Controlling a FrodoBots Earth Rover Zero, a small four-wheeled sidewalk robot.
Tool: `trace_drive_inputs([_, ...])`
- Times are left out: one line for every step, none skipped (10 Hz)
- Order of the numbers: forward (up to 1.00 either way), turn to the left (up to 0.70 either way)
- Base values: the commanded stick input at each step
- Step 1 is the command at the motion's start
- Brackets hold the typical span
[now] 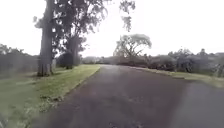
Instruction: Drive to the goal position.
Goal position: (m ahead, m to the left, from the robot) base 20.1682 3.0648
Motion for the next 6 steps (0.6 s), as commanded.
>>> trace_drive_inputs([0.70, 0.00])
trace_drive_inputs([0.70, 0.00])
trace_drive_inputs([0.70, 0.00])
trace_drive_inputs([0.70, -0.19])
trace_drive_inputs([0.70, -0.32])
trace_drive_inputs([0.70, -0.35])
